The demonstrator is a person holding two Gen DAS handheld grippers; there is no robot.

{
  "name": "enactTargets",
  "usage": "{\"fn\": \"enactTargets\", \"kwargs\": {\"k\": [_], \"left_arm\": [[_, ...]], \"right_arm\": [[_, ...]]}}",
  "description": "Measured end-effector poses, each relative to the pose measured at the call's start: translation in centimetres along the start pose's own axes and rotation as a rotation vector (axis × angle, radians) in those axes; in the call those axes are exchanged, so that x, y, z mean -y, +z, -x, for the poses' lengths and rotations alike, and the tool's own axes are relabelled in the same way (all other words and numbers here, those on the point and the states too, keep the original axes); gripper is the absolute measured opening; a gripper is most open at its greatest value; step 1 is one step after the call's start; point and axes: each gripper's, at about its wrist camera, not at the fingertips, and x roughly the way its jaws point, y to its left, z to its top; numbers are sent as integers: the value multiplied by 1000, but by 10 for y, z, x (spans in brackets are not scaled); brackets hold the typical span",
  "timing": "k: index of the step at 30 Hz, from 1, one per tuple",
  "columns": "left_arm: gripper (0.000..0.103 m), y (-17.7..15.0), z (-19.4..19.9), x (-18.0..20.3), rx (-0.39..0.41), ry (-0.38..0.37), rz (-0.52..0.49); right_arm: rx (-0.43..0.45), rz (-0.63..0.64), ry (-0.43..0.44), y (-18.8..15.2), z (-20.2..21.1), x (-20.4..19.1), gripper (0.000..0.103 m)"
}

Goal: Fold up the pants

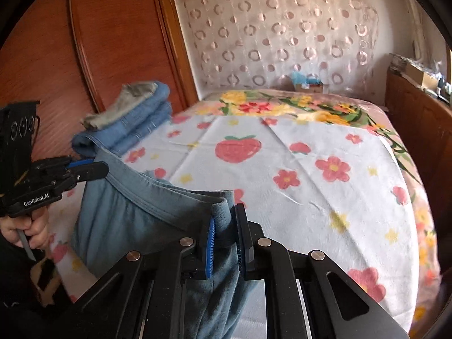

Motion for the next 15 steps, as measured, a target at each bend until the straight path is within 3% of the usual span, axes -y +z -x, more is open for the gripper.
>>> {"fn": "enactTargets", "kwargs": {"k": [3, 7, 10, 11, 15], "left_arm": [[15, -8, -24, -5, -77, 21, 9], [20, -16, -33, -7, -110, 36, 12], [35, -16, -32, -9, -116, 49, 17], [45, -16, -32, -10, -118, 63, 16], [51, -19, -35, -14, -140, 64, 26]], "right_arm": [[-75, 0, -35, -4, -21, -1, 13], [-102, 15, -68, -6, -30, -3, 20], [-96, 4, -87, -3, -28, 0, 31], [-91, 1, -99, -2, -27, -1, 37], [-79, 6, -123, -1, -19, -9, 45]]}}
